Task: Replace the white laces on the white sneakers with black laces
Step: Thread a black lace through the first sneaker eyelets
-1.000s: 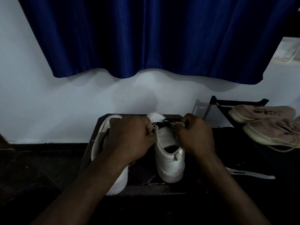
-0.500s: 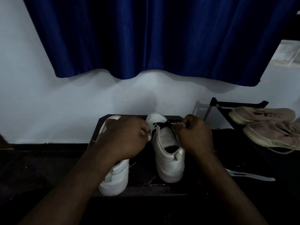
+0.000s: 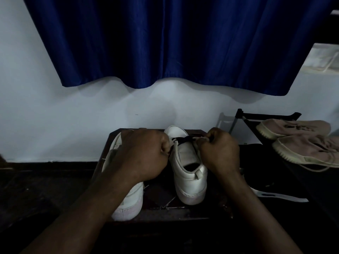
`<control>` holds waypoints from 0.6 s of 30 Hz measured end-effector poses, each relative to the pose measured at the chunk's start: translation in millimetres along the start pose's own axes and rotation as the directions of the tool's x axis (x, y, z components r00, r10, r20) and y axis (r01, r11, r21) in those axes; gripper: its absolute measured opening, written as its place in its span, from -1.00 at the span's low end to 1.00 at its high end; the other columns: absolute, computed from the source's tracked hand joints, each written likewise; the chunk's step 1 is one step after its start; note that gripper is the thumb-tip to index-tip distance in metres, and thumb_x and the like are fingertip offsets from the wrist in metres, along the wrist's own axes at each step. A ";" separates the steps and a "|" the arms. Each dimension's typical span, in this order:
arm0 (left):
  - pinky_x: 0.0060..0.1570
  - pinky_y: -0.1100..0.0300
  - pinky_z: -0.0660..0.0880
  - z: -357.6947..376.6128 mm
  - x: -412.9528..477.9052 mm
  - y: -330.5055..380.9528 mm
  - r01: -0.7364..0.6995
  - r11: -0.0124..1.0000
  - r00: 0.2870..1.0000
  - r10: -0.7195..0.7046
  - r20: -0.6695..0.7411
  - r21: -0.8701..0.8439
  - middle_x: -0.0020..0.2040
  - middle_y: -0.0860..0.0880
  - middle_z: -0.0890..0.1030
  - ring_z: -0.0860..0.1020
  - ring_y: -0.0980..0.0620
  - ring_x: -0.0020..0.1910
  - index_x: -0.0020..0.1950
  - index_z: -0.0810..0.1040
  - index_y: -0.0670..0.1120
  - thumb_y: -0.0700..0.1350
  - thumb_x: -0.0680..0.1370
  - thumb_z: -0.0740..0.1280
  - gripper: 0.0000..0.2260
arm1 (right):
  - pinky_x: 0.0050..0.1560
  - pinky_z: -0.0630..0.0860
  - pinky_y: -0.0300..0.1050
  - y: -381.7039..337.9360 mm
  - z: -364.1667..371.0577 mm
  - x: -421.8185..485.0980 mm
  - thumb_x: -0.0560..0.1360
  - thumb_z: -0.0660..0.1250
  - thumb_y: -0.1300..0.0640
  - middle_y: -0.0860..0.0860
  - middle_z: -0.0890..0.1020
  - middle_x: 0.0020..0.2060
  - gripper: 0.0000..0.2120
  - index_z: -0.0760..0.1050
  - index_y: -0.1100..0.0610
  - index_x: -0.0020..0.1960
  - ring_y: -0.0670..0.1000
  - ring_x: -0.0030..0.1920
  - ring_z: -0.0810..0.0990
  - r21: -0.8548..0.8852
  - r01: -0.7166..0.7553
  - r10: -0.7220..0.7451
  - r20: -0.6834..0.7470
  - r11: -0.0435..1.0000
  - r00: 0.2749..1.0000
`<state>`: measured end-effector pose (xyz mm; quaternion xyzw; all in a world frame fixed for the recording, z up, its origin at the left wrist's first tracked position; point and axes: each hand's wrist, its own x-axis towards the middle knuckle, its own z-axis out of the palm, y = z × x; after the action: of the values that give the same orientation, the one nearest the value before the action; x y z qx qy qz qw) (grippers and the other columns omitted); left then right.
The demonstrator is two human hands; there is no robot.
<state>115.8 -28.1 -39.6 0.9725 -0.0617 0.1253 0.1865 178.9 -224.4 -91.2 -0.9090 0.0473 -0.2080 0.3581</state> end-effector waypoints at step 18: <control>0.19 0.00 0.47 14.5 8.1 7.1 0.061 0.998 0.997 -0.062 -0.049 -0.014 -0.13 0.16 0.72 0.65 0.10 0.00 -0.02 0.67 0.14 0.10 0.55 0.34 -0.87 | -0.17 0.54 -0.06 3.9 -2.4 3.6 0.38 0.41 -0.12 -0.09 0.62 -0.36 -0.85 0.51 -0.11 -0.28 0.07 -0.23 0.63 0.123 -0.010 0.002 0.071 0.992 0.997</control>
<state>125.6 -40.7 -48.0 0.9693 -0.0279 0.1432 0.1977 181.4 -229.7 -91.0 -0.8919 0.0244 -0.1772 0.4154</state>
